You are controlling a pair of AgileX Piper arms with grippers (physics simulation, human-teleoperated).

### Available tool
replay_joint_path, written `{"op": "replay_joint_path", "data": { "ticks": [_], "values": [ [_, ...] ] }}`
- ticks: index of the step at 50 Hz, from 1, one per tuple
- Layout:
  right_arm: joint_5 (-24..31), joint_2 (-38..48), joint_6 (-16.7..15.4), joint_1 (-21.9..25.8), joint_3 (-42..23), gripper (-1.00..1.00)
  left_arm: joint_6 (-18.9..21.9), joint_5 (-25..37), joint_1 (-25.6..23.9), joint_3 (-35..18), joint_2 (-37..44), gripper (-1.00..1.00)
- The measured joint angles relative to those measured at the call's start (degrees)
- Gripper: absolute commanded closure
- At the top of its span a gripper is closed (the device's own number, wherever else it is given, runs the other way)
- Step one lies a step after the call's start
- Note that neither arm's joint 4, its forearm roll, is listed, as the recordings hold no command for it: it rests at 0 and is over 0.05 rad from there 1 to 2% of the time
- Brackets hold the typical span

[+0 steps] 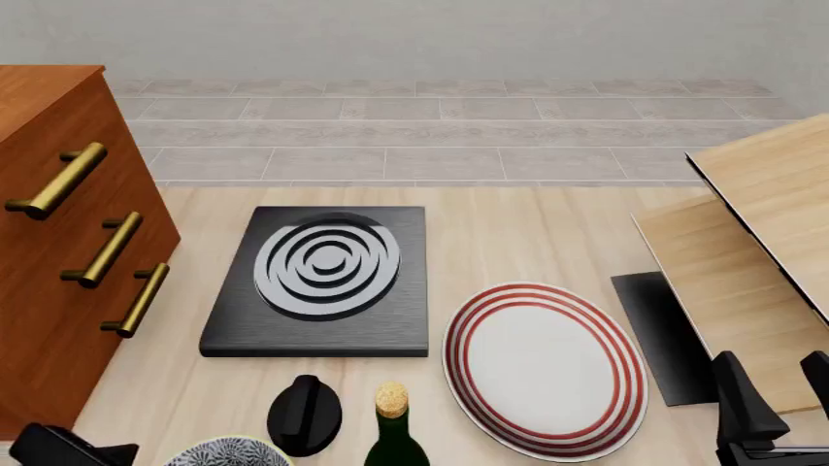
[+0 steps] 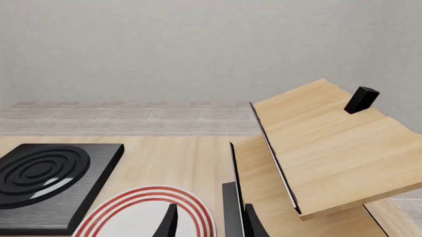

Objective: Put the bowl on the top of the cabinet.

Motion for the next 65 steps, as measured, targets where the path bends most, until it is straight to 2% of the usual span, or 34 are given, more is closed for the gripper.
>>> {"op": "replay_joint_path", "data": {
  "ticks": [36, 65],
  "values": [
    [0.0, 0.0, 0.0, 0.0, 0.0, -1.00, 6.1, -4.7, 2.3, 3.0, 1.8, -1.00],
    [0.0, 0.0, 0.0, 0.0, 0.0, -1.00, 9.9, -9.1, 2.1, 4.8, 4.4, -1.00]
  ]
}}
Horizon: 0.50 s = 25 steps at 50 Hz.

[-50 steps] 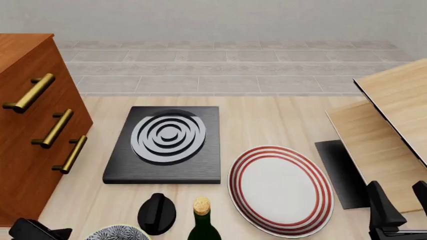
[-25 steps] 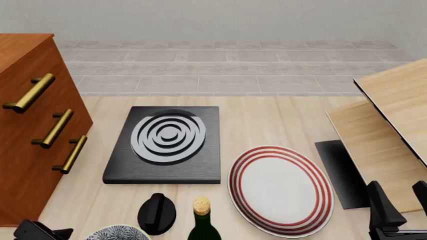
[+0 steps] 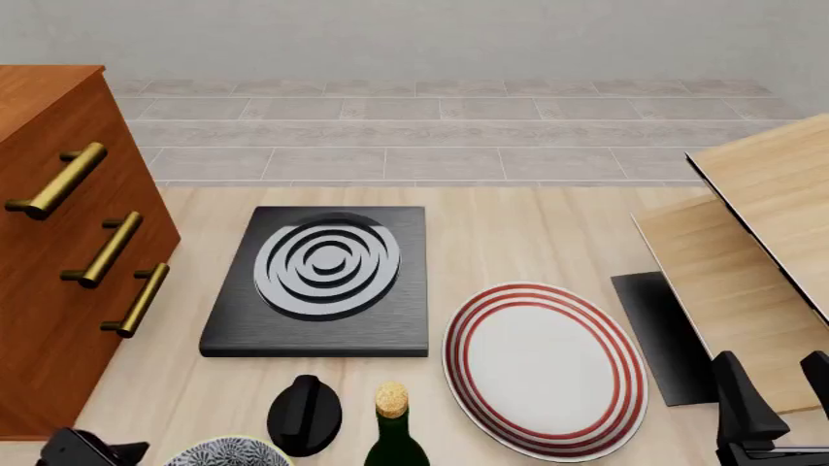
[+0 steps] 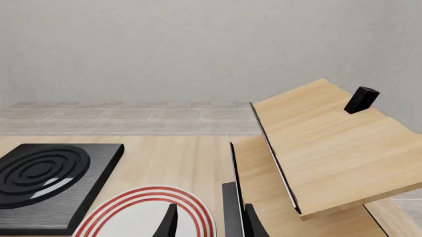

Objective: Put the bowl on the top of the cabinet.

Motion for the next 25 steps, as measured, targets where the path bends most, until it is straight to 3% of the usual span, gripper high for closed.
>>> {"op": "replay_joint_path", "data": {
  "ticks": [12, 13, 25],
  "values": [
    [0.0, 0.0, 0.0, 0.0, 0.0, -1.00, 0.9, -2.3, -0.1, 0.6, 1.7, -1.00],
    [0.0, 0.0, 0.0, 0.0, 0.0, -1.00, 1.0, -2.5, -0.1, 0.7, 1.8, 1.00],
    [0.0, 0.0, 0.0, 0.0, 0.0, -1.00, 1.3, -3.1, 0.7, -0.3, 1.1, 1.00]
  ]
}}
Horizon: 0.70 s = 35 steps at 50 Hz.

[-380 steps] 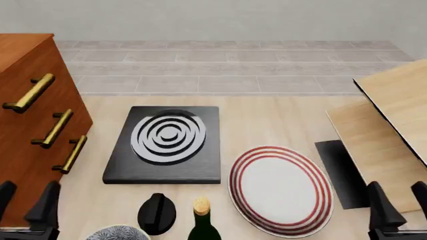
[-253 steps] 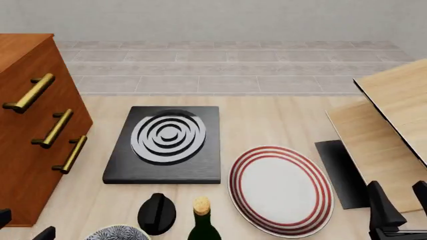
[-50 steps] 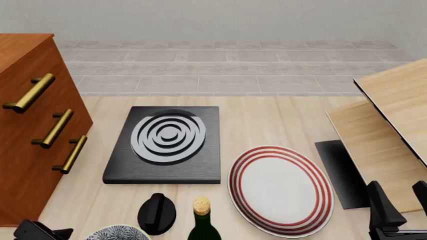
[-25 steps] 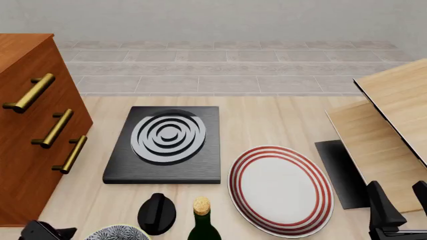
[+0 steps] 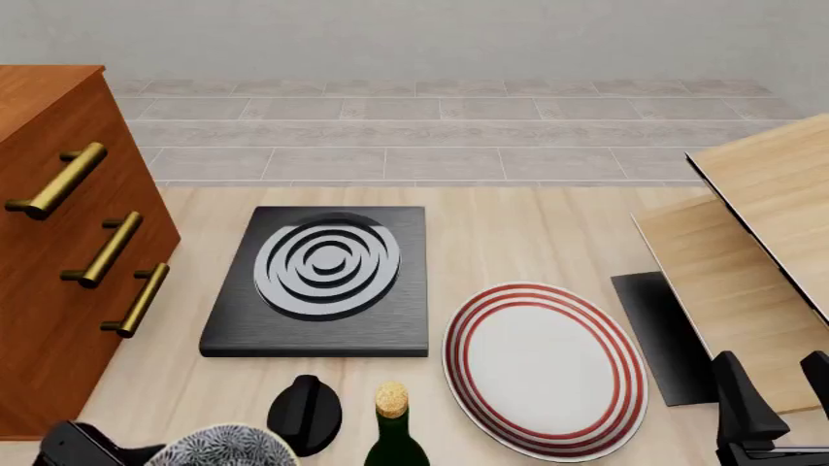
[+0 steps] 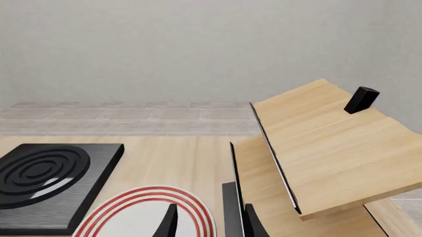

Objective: Put the bowl on the top of the cabinet.

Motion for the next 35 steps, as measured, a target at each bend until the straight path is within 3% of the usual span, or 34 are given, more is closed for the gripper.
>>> {"op": "replay_joint_path", "data": {
  "ticks": [15, 35],
  "values": [
    [0.0, 0.0, 0.0, 0.0, 0.0, -1.00, 0.1, -3.0, 0.9, -2.6, 2.0, 1.00],
    [0.0, 0.0, 0.0, 0.0, 0.0, -1.00, -2.5, 1.8, 1.8, -11.9, -1.6, 1.00]
  ]
}}
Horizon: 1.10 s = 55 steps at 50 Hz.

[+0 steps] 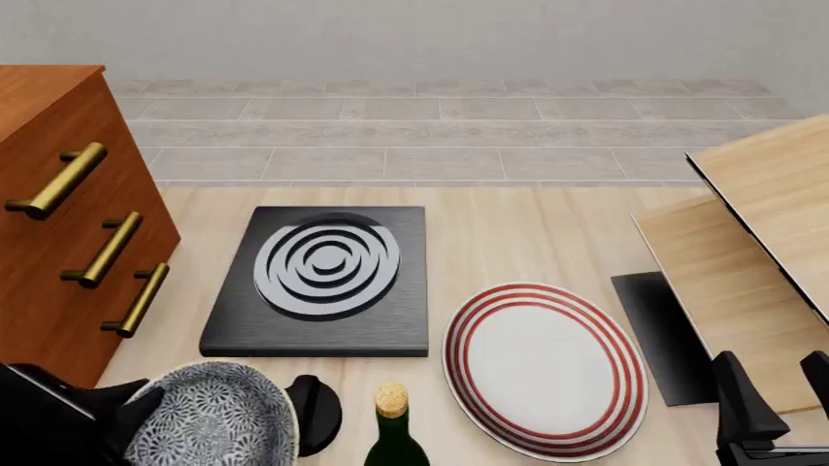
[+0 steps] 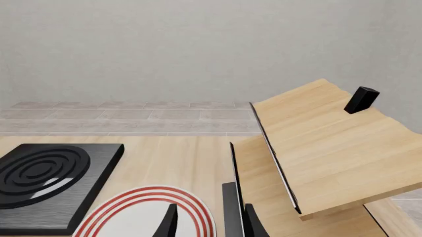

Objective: Put the bowl on the top of the cabinet.

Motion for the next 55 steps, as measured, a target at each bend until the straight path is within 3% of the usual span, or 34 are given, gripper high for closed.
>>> {"op": "replay_joint_path", "data": {
  "ticks": [21, 42, 55],
  "values": [
    [0.0, 0.0, 0.0, 0.0, 0.0, -1.00, -6.8, 2.8, 4.3, -15.6, -1.7, 1.00],
    [0.0, 0.0, 0.0, 0.0, 0.0, -1.00, -18.0, 0.5, 13.0, -28.0, -0.7, 1.00],
    [0.0, 0.0, 0.0, 0.0, 0.0, -1.00, -24.0, -2.2, 20.6, -32.8, 2.2, 1.00]
  ]
}}
